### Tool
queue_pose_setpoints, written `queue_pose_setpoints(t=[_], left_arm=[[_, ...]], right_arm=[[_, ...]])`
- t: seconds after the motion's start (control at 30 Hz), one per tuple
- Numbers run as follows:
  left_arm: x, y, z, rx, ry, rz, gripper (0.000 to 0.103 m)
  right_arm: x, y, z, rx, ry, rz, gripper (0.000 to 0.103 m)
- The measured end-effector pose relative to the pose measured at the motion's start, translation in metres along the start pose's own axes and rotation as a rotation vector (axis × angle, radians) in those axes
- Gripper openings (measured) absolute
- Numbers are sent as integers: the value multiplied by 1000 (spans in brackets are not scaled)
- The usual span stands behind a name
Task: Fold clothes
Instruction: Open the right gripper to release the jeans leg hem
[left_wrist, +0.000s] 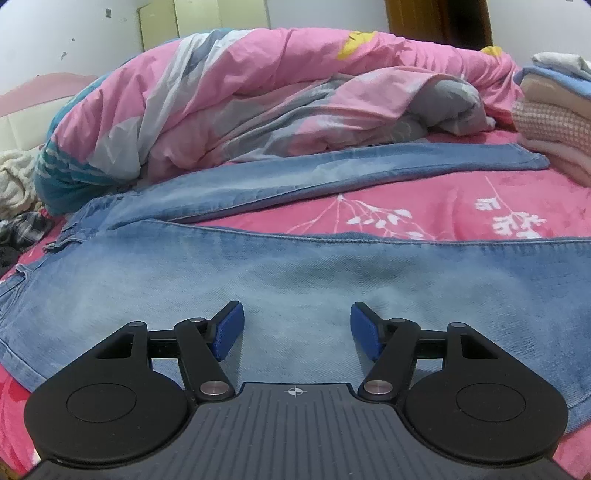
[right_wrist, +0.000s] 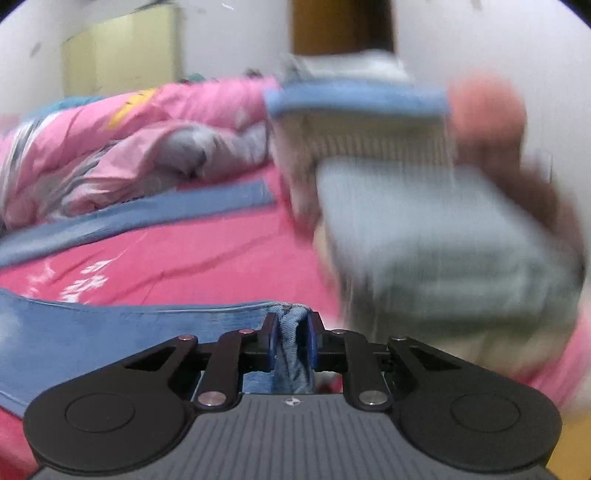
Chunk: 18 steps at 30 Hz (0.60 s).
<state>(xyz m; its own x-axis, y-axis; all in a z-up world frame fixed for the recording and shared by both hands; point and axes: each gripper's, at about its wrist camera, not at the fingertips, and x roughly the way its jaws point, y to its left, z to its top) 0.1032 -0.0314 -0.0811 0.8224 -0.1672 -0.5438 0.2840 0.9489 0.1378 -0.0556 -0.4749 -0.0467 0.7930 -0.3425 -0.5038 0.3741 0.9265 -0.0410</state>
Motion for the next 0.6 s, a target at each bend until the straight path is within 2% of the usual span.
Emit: queue_pose_setpoints(t=[0.13,0.2,0.37,0.43,0.5,0.6], left_arm=[[-1,-3,-1,4,-6,8,65],[-1,-2,-1,5,-7,9,65],[-1,-1,-1,5,-9,6,65],[0,-1,-1,5,-8,7,66],[0,-2,-1,7,-10,10,66],[1,-3,-2,9,-12,14,66]], right_arm=[[5,29,28,-256,-102,-82,14],[14,41,34,-342,-110,-110,14],[47,51,21,-451,17,-187,15],[44,56,11,-513,7,-264,22],[28,55,8,-501,-38,-292,37],[-3,44,11,-382,-90,-271,37]])
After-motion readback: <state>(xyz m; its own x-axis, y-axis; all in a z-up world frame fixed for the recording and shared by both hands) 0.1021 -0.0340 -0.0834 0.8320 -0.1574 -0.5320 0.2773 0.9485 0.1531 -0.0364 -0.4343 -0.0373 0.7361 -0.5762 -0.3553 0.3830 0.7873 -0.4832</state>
